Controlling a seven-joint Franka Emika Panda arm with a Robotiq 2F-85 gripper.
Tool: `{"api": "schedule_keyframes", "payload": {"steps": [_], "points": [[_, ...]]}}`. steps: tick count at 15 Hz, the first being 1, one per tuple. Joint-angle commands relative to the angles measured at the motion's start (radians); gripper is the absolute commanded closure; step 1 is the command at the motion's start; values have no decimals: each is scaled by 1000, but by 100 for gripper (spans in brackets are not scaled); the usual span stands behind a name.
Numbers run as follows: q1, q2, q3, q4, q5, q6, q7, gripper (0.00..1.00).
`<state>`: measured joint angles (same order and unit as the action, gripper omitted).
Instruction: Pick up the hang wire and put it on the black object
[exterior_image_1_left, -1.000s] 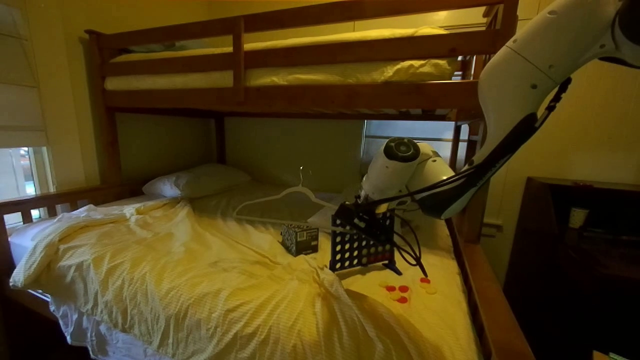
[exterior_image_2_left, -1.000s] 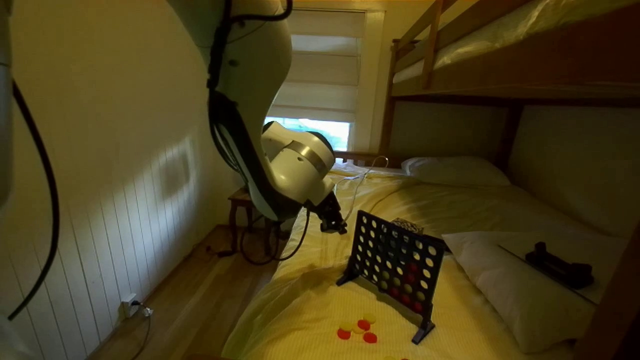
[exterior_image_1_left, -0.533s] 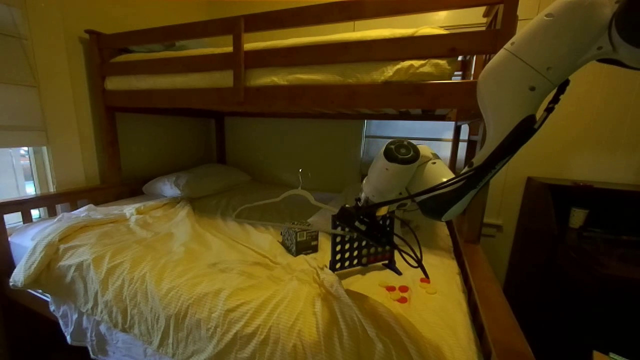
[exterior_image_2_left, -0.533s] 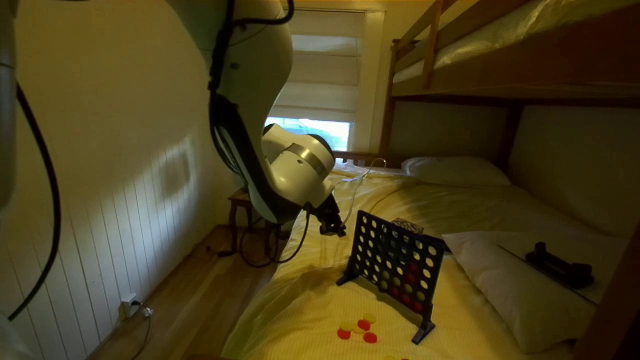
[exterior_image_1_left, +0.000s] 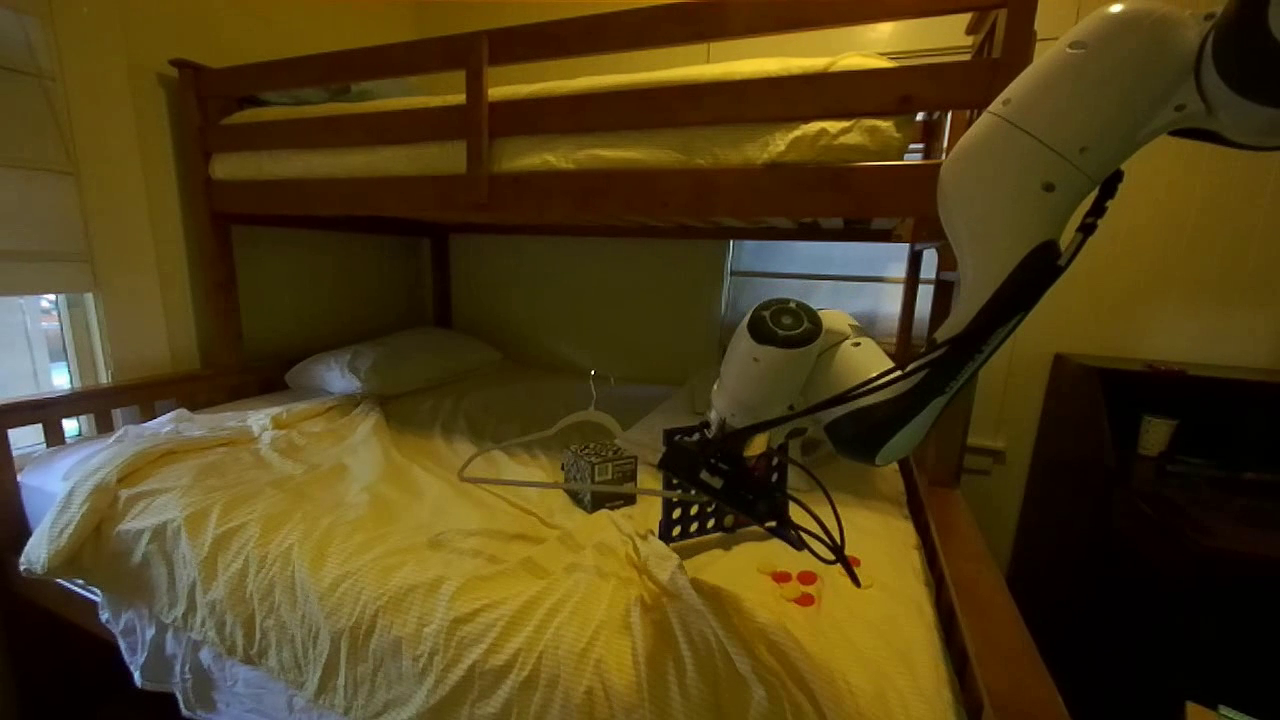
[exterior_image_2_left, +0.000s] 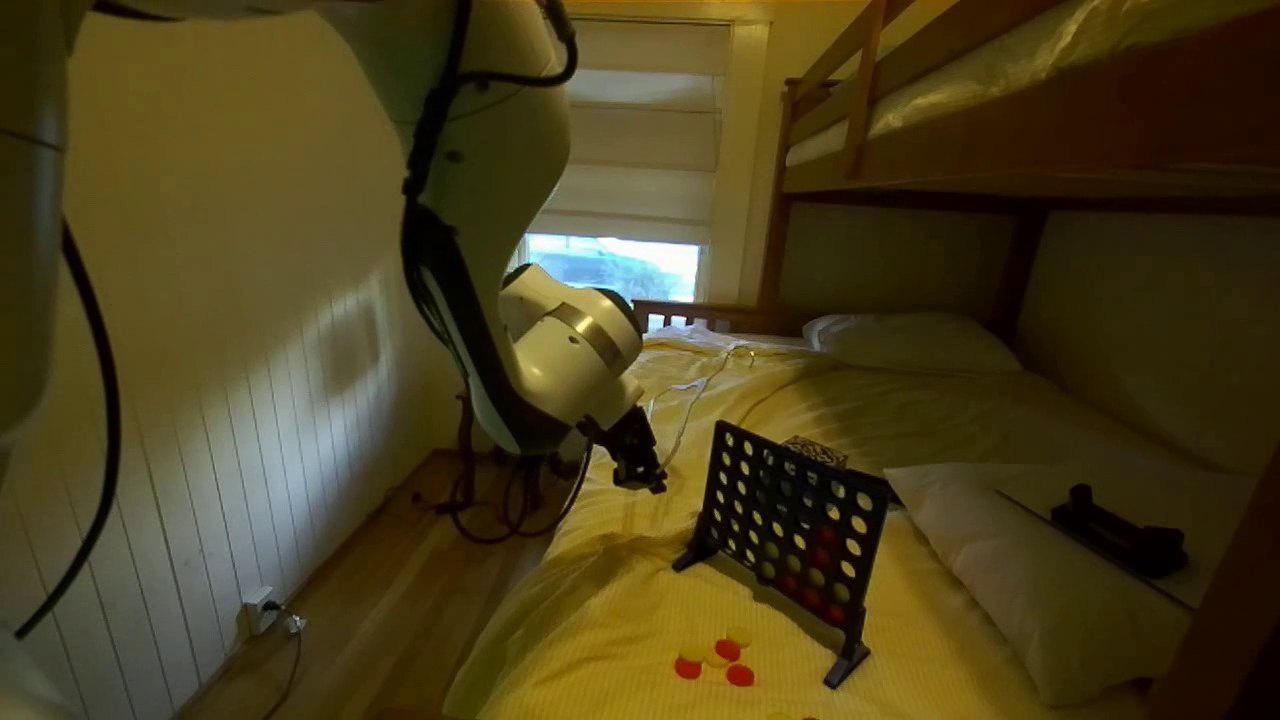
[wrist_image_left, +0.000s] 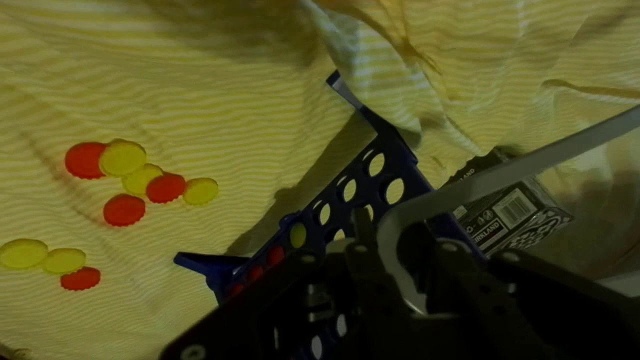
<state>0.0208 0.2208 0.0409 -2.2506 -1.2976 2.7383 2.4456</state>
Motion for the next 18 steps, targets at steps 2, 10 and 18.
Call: {"api": "schedule_keyframes", "payload": {"steps": [2,10,18], "points": [[8,-12,11,-15,18,-19,36,95],[13,8,-1,-2,-112,11,231,95],[19,23,7,14,-161,88,345,95]]}}
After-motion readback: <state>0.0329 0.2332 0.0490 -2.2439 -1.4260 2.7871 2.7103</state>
